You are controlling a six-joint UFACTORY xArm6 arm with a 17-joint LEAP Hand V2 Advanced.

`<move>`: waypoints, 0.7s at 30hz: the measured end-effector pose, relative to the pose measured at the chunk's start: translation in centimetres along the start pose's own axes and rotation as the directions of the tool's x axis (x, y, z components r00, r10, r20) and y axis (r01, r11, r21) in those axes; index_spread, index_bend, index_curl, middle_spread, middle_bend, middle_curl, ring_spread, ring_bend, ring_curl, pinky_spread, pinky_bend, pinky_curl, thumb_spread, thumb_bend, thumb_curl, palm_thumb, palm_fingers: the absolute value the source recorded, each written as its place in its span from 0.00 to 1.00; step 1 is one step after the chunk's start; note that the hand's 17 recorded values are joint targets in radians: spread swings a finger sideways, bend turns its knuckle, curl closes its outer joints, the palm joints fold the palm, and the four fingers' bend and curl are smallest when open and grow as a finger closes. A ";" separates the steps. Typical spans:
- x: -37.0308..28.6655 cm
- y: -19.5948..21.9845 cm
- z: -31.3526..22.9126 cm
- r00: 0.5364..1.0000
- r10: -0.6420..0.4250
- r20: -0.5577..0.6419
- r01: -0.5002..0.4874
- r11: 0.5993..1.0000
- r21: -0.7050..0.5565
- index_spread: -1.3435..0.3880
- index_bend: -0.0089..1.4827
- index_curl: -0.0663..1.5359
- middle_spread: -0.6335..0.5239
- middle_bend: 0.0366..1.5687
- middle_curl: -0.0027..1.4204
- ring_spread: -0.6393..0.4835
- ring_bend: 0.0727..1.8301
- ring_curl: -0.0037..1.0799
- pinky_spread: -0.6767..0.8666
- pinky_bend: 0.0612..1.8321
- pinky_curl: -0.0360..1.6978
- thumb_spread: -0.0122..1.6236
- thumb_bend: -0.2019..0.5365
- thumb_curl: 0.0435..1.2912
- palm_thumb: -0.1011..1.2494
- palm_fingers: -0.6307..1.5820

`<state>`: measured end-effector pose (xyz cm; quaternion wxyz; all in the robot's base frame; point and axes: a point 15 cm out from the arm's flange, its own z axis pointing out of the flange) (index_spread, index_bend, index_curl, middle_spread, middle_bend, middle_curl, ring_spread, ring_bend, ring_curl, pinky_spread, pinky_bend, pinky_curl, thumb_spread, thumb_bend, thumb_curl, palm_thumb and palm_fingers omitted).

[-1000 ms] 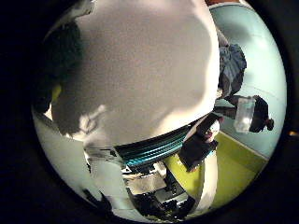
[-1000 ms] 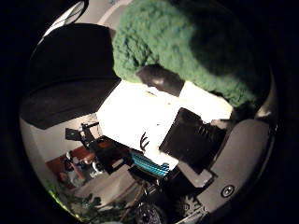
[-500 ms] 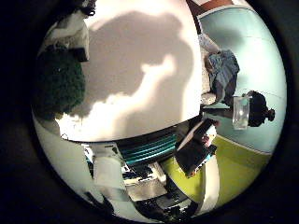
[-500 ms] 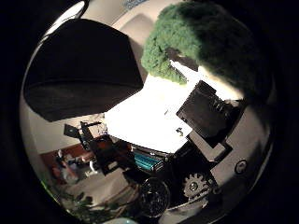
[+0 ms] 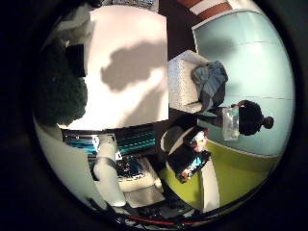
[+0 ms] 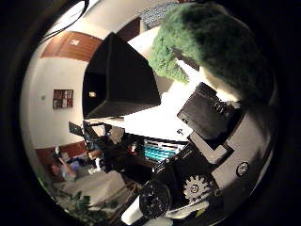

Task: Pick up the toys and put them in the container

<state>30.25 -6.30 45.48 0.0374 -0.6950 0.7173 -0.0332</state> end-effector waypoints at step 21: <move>-13.2 -3.2 -10.3 0.978 -0.208 0.018 0.205 0.974 0.100 0.64 0.73 0.59 0.41 0.81 0.60 0.38 0.74 0.69 0.30 0.60 0.71 0.57 0.25 0.58 0.84 0.78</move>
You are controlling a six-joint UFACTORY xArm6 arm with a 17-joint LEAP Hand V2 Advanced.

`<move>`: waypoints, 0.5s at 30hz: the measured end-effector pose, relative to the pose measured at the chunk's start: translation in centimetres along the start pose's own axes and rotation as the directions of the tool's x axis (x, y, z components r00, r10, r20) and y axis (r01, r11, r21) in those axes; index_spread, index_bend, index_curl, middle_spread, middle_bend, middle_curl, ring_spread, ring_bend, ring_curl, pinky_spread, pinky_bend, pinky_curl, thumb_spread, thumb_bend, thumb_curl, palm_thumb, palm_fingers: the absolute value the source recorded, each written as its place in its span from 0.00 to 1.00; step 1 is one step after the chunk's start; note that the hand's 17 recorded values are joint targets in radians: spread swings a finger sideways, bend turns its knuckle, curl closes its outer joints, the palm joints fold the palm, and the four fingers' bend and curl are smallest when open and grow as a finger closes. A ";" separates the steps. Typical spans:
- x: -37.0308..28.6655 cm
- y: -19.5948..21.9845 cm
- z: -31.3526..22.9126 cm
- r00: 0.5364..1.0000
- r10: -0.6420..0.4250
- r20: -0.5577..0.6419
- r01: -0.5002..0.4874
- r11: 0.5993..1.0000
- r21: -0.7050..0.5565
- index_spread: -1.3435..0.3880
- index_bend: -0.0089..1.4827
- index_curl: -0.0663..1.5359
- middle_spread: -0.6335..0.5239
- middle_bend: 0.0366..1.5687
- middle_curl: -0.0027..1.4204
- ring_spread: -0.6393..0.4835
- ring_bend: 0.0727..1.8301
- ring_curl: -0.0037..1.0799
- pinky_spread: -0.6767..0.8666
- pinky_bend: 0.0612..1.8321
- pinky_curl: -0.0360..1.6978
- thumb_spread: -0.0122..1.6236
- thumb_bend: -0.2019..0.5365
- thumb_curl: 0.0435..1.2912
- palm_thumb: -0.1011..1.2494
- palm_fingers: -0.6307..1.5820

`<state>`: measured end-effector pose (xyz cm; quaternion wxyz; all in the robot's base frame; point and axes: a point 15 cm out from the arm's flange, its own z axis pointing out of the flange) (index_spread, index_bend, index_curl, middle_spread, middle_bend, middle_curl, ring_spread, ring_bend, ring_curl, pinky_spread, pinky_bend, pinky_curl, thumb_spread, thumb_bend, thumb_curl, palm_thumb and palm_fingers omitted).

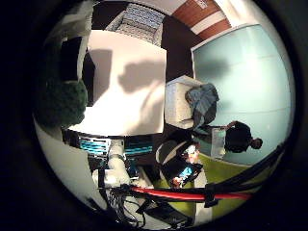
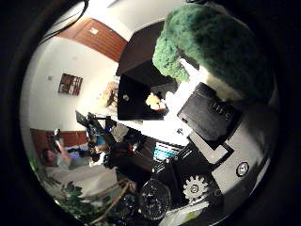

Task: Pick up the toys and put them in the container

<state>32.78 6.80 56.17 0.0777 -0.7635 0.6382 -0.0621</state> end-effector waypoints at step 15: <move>-12.0 -5.1 -0.6 0.986 -0.136 0.094 0.117 0.975 0.190 0.64 0.72 0.59 0.41 0.80 0.60 0.37 0.73 0.70 0.29 0.59 0.73 0.55 0.25 0.59 0.84 0.78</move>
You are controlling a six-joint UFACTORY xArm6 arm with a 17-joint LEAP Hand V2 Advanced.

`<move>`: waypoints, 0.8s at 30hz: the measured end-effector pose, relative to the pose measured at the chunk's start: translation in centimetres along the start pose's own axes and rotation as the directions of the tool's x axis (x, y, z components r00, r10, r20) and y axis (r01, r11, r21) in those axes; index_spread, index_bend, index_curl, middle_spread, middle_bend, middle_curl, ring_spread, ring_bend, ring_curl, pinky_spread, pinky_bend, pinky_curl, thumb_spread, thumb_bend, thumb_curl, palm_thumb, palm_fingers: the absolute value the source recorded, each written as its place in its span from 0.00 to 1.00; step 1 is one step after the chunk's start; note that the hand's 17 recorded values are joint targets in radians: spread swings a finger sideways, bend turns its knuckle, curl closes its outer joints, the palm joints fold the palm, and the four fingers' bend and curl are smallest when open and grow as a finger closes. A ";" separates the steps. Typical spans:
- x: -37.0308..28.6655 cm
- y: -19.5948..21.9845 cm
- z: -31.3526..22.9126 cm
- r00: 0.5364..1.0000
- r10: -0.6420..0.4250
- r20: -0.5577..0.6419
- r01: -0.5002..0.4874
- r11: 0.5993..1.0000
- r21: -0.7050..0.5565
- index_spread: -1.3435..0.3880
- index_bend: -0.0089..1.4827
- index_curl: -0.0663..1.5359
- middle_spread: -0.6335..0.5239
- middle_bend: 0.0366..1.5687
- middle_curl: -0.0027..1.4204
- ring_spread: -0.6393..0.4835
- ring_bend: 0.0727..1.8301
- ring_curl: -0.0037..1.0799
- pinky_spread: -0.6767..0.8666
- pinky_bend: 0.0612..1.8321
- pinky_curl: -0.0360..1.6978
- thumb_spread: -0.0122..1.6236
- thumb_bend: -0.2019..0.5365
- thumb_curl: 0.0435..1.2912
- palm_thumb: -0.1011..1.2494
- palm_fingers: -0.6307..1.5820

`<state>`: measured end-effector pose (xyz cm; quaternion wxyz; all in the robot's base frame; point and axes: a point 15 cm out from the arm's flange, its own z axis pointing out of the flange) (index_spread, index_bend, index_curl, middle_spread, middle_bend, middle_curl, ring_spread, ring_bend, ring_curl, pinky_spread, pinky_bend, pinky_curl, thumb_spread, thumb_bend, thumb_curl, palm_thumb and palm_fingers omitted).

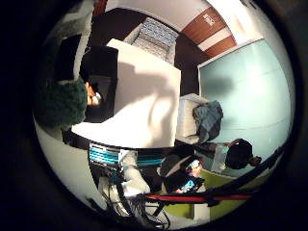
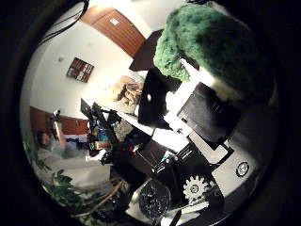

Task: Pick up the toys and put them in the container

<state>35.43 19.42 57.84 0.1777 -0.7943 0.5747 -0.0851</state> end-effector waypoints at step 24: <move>-6.1 -3.1 5.2 0.994 -0.044 0.100 0.046 0.999 -0.013 0.56 0.15 0.47 0.36 0.56 0.47 0.33 0.61 0.52 0.09 0.51 0.49 0.72 0.24 0.37 0.59 0.60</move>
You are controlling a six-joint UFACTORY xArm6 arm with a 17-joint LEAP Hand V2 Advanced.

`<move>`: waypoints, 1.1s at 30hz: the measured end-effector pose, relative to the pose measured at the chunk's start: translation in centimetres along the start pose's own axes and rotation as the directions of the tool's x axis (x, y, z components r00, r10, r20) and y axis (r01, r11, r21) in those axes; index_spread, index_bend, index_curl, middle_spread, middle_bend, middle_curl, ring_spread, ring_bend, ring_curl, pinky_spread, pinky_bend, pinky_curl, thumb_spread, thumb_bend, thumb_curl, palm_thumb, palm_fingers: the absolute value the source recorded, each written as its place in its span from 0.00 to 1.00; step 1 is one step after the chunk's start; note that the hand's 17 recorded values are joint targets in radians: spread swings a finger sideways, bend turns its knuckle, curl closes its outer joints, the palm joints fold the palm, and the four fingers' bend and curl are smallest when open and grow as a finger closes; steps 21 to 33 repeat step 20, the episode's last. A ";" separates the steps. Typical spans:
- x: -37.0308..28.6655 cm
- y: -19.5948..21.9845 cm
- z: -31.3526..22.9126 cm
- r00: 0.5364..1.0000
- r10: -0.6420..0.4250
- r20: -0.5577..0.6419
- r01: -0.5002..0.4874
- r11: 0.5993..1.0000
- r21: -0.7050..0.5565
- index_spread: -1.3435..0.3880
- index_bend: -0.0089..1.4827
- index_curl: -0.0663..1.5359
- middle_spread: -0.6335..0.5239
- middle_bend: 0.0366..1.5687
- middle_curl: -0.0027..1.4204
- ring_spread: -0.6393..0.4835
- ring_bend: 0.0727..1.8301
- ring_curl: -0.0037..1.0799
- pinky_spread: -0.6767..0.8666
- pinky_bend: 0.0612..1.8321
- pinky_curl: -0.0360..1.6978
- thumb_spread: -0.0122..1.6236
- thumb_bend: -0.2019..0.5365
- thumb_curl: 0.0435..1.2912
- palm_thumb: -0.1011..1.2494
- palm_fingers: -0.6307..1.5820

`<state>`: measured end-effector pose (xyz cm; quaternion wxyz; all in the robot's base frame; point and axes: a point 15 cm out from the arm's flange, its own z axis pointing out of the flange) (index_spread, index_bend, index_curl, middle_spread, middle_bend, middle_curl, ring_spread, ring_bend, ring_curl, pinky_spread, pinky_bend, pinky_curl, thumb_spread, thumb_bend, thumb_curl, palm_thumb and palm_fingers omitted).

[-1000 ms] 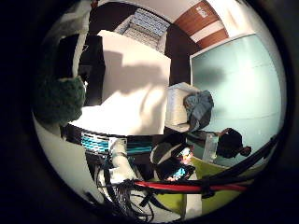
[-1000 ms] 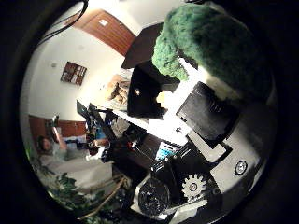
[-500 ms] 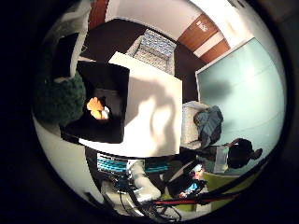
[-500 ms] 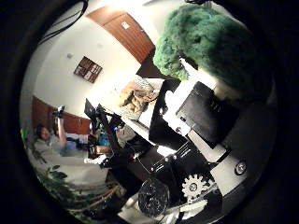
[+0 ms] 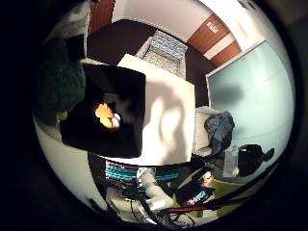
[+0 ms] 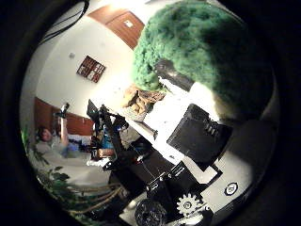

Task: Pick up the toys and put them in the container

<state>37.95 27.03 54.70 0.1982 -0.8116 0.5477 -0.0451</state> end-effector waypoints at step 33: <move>-0.8 1.1 -1.2 0.995 -0.095 0.037 0.095 0.995 -0.005 0.51 0.13 0.24 0.55 0.14 0.23 0.76 0.20 0.22 0.79 0.32 0.29 0.72 0.25 0.25 0.52 0.33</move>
